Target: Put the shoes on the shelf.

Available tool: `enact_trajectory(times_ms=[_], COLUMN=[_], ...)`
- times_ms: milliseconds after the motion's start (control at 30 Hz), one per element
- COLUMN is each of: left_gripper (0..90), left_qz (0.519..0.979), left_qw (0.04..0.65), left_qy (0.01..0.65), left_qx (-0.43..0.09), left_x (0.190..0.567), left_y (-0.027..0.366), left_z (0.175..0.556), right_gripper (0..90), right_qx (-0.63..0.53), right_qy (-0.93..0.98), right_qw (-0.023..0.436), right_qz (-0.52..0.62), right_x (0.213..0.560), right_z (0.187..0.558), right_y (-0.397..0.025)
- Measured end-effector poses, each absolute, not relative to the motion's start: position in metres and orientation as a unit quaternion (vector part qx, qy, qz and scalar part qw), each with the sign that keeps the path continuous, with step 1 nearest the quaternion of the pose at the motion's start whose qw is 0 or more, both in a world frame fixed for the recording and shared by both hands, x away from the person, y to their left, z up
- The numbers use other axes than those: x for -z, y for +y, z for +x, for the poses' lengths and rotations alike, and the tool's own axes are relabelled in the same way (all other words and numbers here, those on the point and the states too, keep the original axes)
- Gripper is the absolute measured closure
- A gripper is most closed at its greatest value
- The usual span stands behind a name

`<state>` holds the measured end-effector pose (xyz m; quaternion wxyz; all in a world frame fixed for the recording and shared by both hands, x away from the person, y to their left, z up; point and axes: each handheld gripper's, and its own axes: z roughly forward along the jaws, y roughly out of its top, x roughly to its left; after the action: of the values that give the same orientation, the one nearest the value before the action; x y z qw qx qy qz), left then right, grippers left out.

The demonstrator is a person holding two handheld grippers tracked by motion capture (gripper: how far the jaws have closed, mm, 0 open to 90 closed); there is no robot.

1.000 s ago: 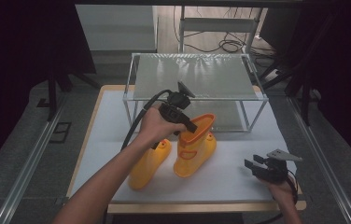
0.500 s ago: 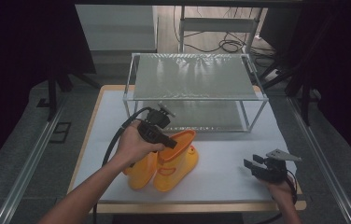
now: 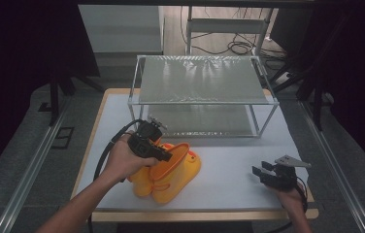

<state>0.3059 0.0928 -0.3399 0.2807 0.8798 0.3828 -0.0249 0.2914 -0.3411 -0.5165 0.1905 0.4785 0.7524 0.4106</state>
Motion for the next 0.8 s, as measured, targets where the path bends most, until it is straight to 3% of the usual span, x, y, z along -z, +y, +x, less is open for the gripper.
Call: enact_trajectory(times_ms=[300,533,800], left_gripper=[55.8,51.3,46.7], left_qz=[0.863,0.856,0.849], left_qw=[0.329,0.343,0.338], left_qy=[0.381,0.387,0.405], left_qx=[0.032,0.019,0.028], left_x=[0.309,0.291,0.296], left_y=[0.099,0.115,0.133], left_z=[0.305,0.302,0.298], right_gripper=[48.2,48.0,47.7], right_qx=[-0.412,-0.411,-0.413], right_qy=[0.750,0.750,0.749], right_qw=[0.192,0.191,0.197], right_qz=[0.481,0.482,0.479], right_x=[0.516,0.516,0.514], right_z=[0.291,0.291,0.291], right_y=[-0.344,-0.344,-0.343])
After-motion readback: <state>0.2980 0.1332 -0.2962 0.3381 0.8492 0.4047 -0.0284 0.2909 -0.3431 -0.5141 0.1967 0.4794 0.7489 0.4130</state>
